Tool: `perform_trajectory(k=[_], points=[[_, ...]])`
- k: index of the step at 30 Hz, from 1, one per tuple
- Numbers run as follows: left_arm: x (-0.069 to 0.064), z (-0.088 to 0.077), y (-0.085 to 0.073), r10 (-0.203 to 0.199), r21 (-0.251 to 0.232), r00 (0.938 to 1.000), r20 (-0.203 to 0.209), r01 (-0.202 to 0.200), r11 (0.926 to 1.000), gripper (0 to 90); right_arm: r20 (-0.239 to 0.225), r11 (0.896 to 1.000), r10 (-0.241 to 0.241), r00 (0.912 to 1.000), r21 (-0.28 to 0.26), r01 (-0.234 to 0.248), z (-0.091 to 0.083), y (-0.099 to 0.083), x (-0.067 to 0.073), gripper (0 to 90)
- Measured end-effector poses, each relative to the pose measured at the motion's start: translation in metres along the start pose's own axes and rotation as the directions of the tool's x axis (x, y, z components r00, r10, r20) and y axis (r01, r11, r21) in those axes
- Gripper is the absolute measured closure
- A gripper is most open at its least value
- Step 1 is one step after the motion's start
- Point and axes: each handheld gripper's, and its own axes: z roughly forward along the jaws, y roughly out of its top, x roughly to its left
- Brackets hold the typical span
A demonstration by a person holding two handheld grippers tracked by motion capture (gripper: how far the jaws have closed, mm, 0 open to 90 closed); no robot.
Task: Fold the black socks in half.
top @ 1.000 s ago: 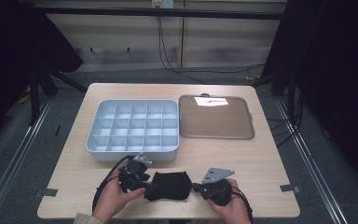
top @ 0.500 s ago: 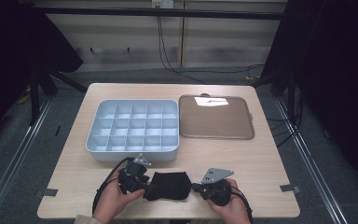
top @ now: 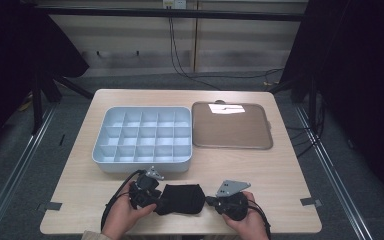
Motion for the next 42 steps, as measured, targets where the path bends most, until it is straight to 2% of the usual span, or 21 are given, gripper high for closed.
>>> perform_trajectory(k=[10, 15, 17, 23, 33, 42], points=[[0.000, 0.002, -0.001, -0.030, -0.006, 0.9993, 0.023, 0.030, 0.9995, 62.2, 0.006, 1.000, -0.005, 1.0000, 0.003, 0.005, 0.000, 0.001, 0.001, 90.0], [-0.001, 0.002, -0.001, -0.022, -0.001, 0.9993, 0.029, 0.022, 0.9998, 70.3, 0.004, 1.000, -0.008, 1.0000, 0.004, 0.008, 0.000, 0.001, 0.001, 90.0], [-0.002, 0.002, -0.001, -0.026, -0.003, 0.9991, 0.034, 0.027, 0.9996, 74.9, 0.005, 1.000, -0.011, 0.9999, 0.003, 0.011, 0.000, 0.001, 0.001, 90.0], [-0.001, 0.000, 0.000, -0.054, -0.002, 0.9977, 0.041, 0.054, 0.9985, 79.6, 0.004, 1.000, -0.013, 0.9999, 0.000, 0.013, 0.001, 0.001, 0.001, 90.0], [0.000, -0.006, 0.002, -0.071, -0.011, 0.9949, 0.071, 0.072, 0.9973, 80.6, 0.002, 1.000, -0.009, 1.0000, 0.002, 0.009, 0.001, 0.001, 0.001, 90.0], [-0.003, -0.013, 0.009, -0.052, -0.021, 0.9955, 0.079, 0.053, 0.9984, 80.7, -0.002, 1.000, -0.011, 0.9999, 0.006, 0.011, 0.001, 0.002, 0.001, 90.0]])
